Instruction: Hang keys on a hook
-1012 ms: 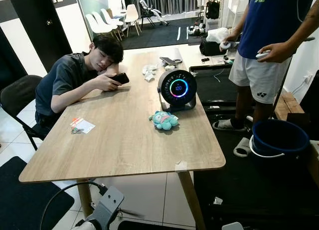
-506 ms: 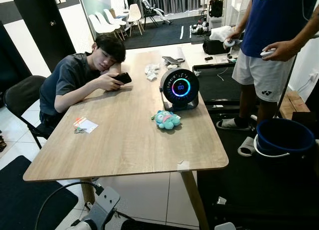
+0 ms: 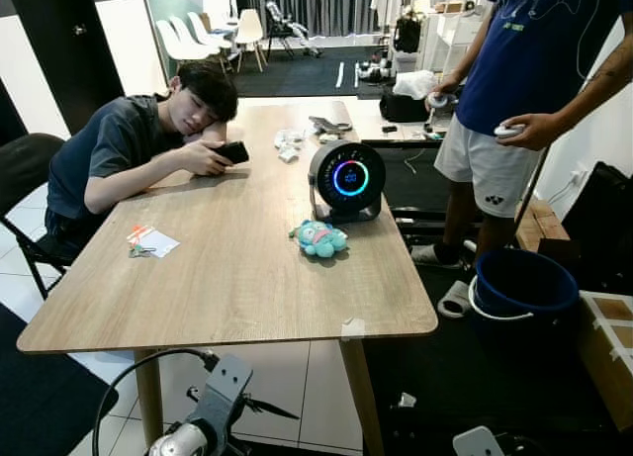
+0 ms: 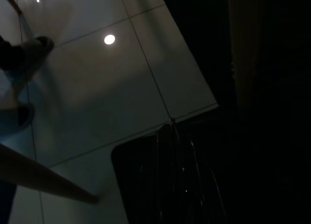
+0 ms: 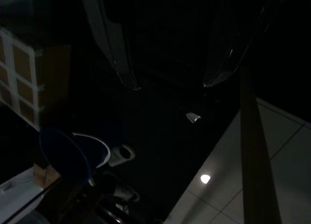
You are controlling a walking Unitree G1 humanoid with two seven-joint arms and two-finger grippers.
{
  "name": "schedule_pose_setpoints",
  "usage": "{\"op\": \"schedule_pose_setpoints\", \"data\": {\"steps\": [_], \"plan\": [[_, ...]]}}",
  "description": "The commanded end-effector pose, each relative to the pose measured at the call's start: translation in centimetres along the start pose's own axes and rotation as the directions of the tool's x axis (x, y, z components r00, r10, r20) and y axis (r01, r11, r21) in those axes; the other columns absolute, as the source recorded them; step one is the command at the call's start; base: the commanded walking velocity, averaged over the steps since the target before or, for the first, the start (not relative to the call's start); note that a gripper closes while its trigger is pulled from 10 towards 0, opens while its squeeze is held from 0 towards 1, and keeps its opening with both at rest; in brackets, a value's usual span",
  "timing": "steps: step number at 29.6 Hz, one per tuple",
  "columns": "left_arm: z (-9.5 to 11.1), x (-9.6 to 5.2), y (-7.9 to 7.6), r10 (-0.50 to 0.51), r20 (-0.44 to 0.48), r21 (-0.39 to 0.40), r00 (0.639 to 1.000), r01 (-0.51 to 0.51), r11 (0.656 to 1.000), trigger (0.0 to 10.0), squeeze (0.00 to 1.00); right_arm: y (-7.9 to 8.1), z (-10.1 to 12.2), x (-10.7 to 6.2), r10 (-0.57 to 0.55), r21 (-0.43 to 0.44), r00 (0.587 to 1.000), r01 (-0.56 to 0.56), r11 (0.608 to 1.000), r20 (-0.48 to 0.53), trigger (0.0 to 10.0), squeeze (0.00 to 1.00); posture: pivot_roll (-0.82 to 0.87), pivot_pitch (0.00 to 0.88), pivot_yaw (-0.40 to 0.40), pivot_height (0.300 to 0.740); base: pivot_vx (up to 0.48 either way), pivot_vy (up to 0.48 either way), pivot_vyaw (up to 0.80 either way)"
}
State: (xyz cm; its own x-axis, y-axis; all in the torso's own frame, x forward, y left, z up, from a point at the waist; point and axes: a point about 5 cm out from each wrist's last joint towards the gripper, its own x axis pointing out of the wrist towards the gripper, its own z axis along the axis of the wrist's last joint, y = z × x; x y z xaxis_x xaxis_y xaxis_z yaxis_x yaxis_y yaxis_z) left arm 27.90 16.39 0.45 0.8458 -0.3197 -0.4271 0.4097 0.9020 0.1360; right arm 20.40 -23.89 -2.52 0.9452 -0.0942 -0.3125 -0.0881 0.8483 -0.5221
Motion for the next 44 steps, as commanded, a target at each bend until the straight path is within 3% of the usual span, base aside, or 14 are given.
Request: {"op": "schedule_pose_setpoints", "data": {"steps": [1, 10, 21, 29, 33, 38, 44], "plan": [[-0.5, 0.0, -0.5, -0.006, -0.022, -0.019, 1.0, 0.005, 1.0, 10.0, 0.0, 0.5, 0.0, -0.1, 0.019, -0.001, 1.0, -0.019, 1.0, -0.004, 10.0, 0.0, -0.11, 0.114, 0.063, 0.74, 0.0, 0.0, 0.0], [-0.9, -0.3, -1.1, -0.028, -0.021, 0.01, 0.999, 0.028, 1.0, 10.0, 0.0, 1.8, 0.1, -0.3, 0.027, 0.03, 1.0, -0.026, 0.999, -0.01, 10.0, 0.0, -0.07, 0.123, 0.105, 0.74, 0.0, 0.0, 0.0], [-1.3, -1.3, 0.4, -0.012, -0.034, 0.032, 0.999, 0.013, 0.999, 10.0, 0.0, 4.9, 0.6, -0.8, 0.056, 0.082, 0.998, -0.054, 0.995, -0.021, 10.0, 0.0, -0.02, 0.124, 0.156, 0.74, 0.0, 0.0, 0.0], [-1.1, -0.9, 0.2, 0.003, -0.029, 0.01, 1.0, -0.003, 1.0, 10.0, 0.0, 4.4, 0.6, -0.7, 0.058, 0.069, 0.998, -0.058, 0.996, -0.011, 10.0, 0.0, -0.06, 0.122, 0.122, 0.74, 0.0, 0.0, 0.0], [-0.7, -0.1, -1.4, -0.015, -0.017, -0.02, 1.0, 0.015, 1.0, 10.0, 0.0, 2.6, 0.3, -0.6, 0.05, 0.023, 0.999, -0.05, 0.998, 0.003, 10.0, 0.0, -0.1, 0.125, 0.081, 0.74, 0.0, 0.0, 0.0], [-0.4, 0.3, -2.2, -0.015, -0.007, -0.041, 1.0, 0.014, 0.999, 10.0, 0.0, 1.7, 0.2, -0.5, 0.058, -0.004, 0.998, -0.058, 0.998, 0.011, 10.0, 0.0, -0.11, 0.114, 0.039, 0.74, 0.0, 0.0, 0.0], [-0.2, 0.3, -1.8, 0.022, 0.006, -0.06, 1.0, -0.022, 0.998, 10.0, 0.0, 1.6, 0.8, 0.3, 0.091, -0.025, 0.995, -0.09, 0.996, 0.028, 10.0, 0.0, -0.07, 0.108, 0.009, 0.74, 0.0, 0.0, 0.0]]}}
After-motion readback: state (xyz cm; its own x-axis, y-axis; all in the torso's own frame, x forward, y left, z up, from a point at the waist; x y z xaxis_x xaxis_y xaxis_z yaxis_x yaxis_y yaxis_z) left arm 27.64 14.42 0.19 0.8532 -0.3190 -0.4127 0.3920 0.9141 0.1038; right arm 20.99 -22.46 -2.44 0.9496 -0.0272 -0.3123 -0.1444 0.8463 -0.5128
